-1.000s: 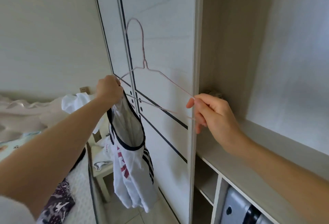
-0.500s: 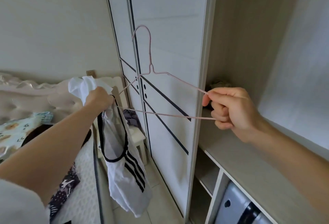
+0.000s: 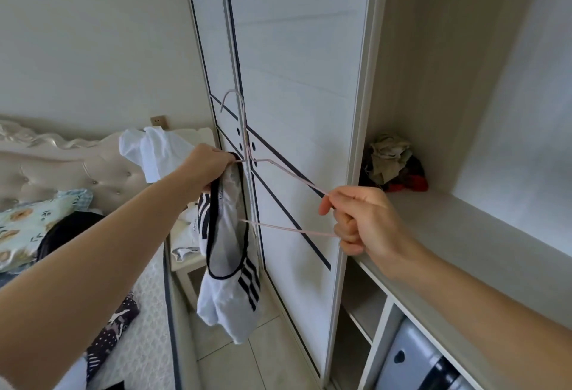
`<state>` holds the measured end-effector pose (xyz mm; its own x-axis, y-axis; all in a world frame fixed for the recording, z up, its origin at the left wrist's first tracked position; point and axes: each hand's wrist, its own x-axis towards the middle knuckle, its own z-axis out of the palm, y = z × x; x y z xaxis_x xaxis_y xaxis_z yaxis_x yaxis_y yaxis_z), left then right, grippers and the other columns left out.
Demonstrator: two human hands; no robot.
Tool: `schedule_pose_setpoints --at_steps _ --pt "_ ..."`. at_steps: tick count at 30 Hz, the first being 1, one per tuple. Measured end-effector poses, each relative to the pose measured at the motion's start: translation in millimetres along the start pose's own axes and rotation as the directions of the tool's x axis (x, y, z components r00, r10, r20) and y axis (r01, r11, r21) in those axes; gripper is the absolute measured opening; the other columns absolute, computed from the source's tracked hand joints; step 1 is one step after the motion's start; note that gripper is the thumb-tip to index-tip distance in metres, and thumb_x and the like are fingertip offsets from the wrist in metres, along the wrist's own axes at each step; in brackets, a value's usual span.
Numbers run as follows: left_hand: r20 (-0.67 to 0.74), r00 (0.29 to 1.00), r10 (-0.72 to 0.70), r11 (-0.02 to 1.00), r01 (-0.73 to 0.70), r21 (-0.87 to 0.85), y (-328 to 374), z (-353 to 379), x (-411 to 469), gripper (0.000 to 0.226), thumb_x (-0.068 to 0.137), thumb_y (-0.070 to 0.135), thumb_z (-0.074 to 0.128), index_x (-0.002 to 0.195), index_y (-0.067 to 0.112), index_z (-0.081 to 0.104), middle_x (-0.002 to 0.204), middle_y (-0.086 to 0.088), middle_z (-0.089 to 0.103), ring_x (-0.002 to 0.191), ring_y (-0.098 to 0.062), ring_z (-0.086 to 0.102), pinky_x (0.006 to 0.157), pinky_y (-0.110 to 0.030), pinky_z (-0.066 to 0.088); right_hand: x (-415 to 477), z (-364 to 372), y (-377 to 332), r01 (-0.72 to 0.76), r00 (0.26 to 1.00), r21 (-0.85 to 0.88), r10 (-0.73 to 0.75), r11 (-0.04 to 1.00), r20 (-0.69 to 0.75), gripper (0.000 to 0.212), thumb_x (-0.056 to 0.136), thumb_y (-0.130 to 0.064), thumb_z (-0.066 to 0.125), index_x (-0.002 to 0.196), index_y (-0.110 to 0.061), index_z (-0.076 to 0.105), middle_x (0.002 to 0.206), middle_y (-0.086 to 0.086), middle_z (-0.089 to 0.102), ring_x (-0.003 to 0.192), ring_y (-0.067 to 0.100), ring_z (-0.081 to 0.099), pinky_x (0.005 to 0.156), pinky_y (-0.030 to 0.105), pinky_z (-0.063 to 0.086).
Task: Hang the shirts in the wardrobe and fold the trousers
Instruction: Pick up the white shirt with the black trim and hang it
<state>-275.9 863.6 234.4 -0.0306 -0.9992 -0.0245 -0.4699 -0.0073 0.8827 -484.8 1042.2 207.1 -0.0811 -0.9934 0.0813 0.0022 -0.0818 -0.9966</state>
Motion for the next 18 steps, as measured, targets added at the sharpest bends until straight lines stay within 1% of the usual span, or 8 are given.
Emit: schedule_pose_setpoints --at_steps 4,6,9,10,12,14,16,18 --pt "0.021 0.999 -0.035 0.979 0.038 -0.198 29.5 2.6 -17.9 0.011 0.090 0.012 0.063 0.081 0.007 0.062 0.061 -0.006 0.057 0.042 -0.014 0.055 0.044 -0.021 0.052 4.8 5.8 6.5 0.018 1.000 0.057 -0.018 0.998 0.001 0.032 0.102 -0.013 0.043 0.073 -0.006 0.054 0.047 -0.003 0.024 0.042 0.011 0.018 0.041 0.020 0.021" --pt "0.059 0.998 0.009 0.958 0.009 -0.287 39.5 -0.7 -22.7 0.010 0.092 0.011 0.060 0.086 0.006 0.065 0.069 -0.007 0.062 0.053 -0.017 0.061 0.052 -0.025 0.056 6.7 5.3 6.5 0.062 0.998 0.084 -0.058 0.995 -0.040 0.036 0.101 -0.023 0.046 0.069 -0.009 0.052 0.047 -0.002 0.023 0.041 0.012 0.017 0.041 0.021 0.019" --pt "0.247 0.952 0.179 0.907 -0.063 -0.417 50.6 -11.6 -29.7 0.017 0.098 0.017 0.055 0.096 0.009 0.070 0.082 -0.005 0.070 0.071 -0.016 0.067 0.070 -0.032 0.060 9.8 1.8 2.9 0.117 0.989 0.176 -0.100 0.977 -0.105 0.039 0.092 -0.040 0.049 0.068 -0.010 0.051 0.044 -0.004 0.022 0.038 0.011 0.016 0.040 0.018 0.019" --pt "0.270 0.930 0.251 0.923 -0.147 -0.355 53.3 -13.8 -31.3 0.021 0.100 0.021 0.052 0.098 0.010 0.070 0.083 -0.003 0.070 0.074 -0.014 0.066 0.072 -0.032 0.059 11.2 0.2 1.3 0.131 0.987 0.212 -0.108 0.969 -0.117 0.039 0.089 -0.042 0.049 0.069 -0.009 0.052 0.044 -0.004 0.021 0.037 0.010 0.016 0.040 0.018 0.019" --pt "0.173 0.881 0.441 0.887 -0.457 0.062 56.4 -17.6 -28.6 0.028 0.102 0.030 0.049 0.091 0.012 0.068 0.076 0.003 0.061 0.071 -0.010 0.056 0.069 -0.032 0.050 13.4 -3.1 -1.7 0.153 0.984 0.267 -0.123 0.951 -0.127 0.038 0.088 -0.040 0.050 0.068 -0.008 0.053 0.043 -0.003 0.020 0.038 0.010 0.015 0.040 0.017 0.019" --pt "0.108 0.773 0.626 0.661 -0.599 0.453 56.8 -18.4 -24.3 0.032 0.102 0.037 0.045 0.086 0.014 0.061 0.086 0.001 0.046 0.085 -0.013 0.043 0.081 -0.031 0.037 13.8 -6.0 -5.4 0.163 0.984 0.314 -0.129 0.935 -0.126 0.037 0.088 -0.036 0.051 0.067 -0.007 0.054 0.044 -0.004 0.019 0.039 0.010 0.014 0.041 0.017 0.016" --pt "0.119 0.733 0.670 0.616 -0.638 0.461 57.8 -18.6 -27.0 0.033 0.103 0.037 0.042 0.086 0.011 0.053 0.090 -0.001 0.044 0.087 -0.008 0.040 0.078 -0.020 0.033 12.6 -9.0 -9.7 0.146 0.987 0.352 -0.112 0.925 -0.117 0.033 0.085 -0.033 0.054 0.065 -0.007 0.057 0.045 -0.003 0.021 0.041 0.010 0.015 0.041 0.018 0.013" --pt "0.163 0.743 0.650 0.670 -0.661 0.338 57.4 -18.0 -29.7 0.033 0.104 0.034 0.040 0.084 0.010 0.048 0.075 0.000 0.043 0.063 -0.002 0.036 0.059 -0.014 0.032 9.9 -10.6 -14.4 0.111 0.993 0.357 -0.090 0.928 -0.074 0.028 0.083 -0.029 0.056 0.064 -0.008 0.061 0.048 0.000 0.029 0.044 0.011 0.023 0.040 0.019 0.014"
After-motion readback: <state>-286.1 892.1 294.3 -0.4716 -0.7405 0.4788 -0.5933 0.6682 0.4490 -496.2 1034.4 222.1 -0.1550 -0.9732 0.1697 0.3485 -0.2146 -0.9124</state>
